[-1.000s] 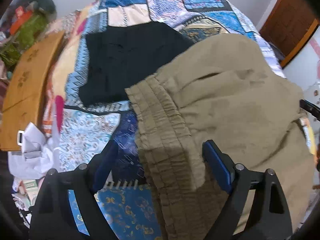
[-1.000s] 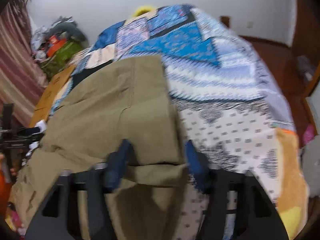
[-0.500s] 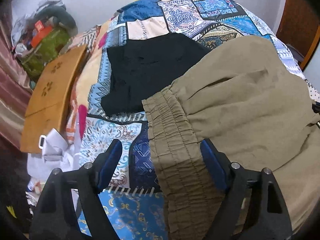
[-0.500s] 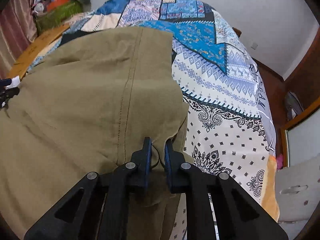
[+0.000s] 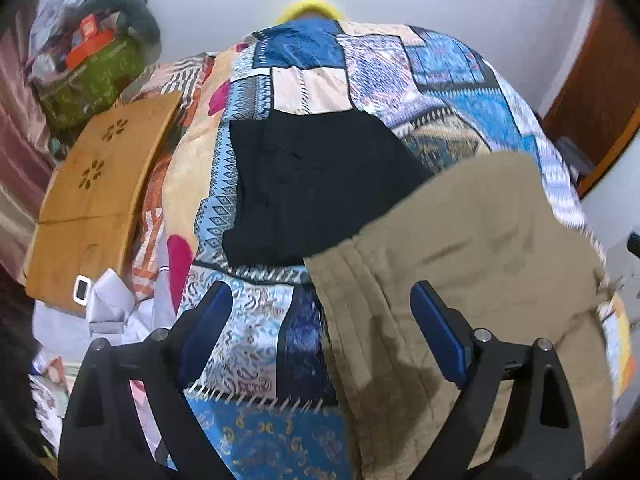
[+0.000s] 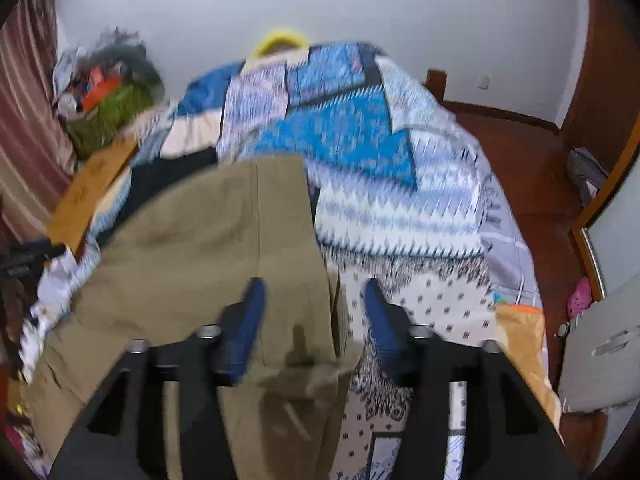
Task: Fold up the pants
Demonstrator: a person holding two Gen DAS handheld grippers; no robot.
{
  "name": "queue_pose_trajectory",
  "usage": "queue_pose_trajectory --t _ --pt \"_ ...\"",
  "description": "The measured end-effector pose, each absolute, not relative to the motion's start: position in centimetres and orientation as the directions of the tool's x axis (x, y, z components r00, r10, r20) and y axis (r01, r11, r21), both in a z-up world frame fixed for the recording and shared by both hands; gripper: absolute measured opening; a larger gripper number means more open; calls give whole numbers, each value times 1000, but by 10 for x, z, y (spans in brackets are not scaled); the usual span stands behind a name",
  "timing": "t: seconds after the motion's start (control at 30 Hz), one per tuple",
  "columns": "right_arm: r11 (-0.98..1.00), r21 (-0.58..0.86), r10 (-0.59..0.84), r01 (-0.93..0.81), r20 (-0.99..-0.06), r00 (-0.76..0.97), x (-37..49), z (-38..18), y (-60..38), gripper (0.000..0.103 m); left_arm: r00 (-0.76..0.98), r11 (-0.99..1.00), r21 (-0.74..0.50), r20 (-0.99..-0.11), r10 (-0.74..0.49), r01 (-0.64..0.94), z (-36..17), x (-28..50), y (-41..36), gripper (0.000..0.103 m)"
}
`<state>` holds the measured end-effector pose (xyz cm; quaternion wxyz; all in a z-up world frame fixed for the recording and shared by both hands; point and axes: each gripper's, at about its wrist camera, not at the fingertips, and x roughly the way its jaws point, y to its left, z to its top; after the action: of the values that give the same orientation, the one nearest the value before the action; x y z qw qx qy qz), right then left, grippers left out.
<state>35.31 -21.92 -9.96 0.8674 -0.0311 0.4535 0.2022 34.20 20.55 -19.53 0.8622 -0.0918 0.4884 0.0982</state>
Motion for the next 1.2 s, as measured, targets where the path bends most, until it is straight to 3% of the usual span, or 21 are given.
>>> queue_pose_trajectory --t 0.17,0.27,0.5,0.7,0.83,0.93,1.0,1.03,1.2 --pt "897 190 401 -398 -727 558 374 -71 -209 65 473 945 -110 -879 52 -309 -207 372 224 91" --pt "895 188 407 -405 -716 567 393 -73 -199 66 437 945 -101 -898 48 -311 -223 388 227 91" --pt "883 165 371 -440 -820 435 454 -132 -157 66 348 934 -159 -937 -40 -321 -272 408 235 91" --pt "880 179 362 -439 -852 379 499 -166 -134 66 300 918 -210 -948 -107 -336 -308 420 237 95" --pt "883 97 302 -460 -867 396 515 -183 -116 65 295 911 -248 -943 -150 -330 -321 427 235 95" --pt "887 79 276 -455 -881 385 527 -196 -109 64 313 904 -307 -926 -212 -297 -323 429 235 85" --pt "885 109 302 -452 -874 380 530 -197 -109 53 322 888 -363 -908 -269 -282 -323 429 235 66" --pt "882 139 325 -451 -872 366 531 -198 -110 40 323 884 -370 -906 -275 -285 -323 429 235 65" --pt "910 156 316 -384 -860 400 530 -200 -112 17 331 899 -338 -913 -241 -278 -320 425 231 54"
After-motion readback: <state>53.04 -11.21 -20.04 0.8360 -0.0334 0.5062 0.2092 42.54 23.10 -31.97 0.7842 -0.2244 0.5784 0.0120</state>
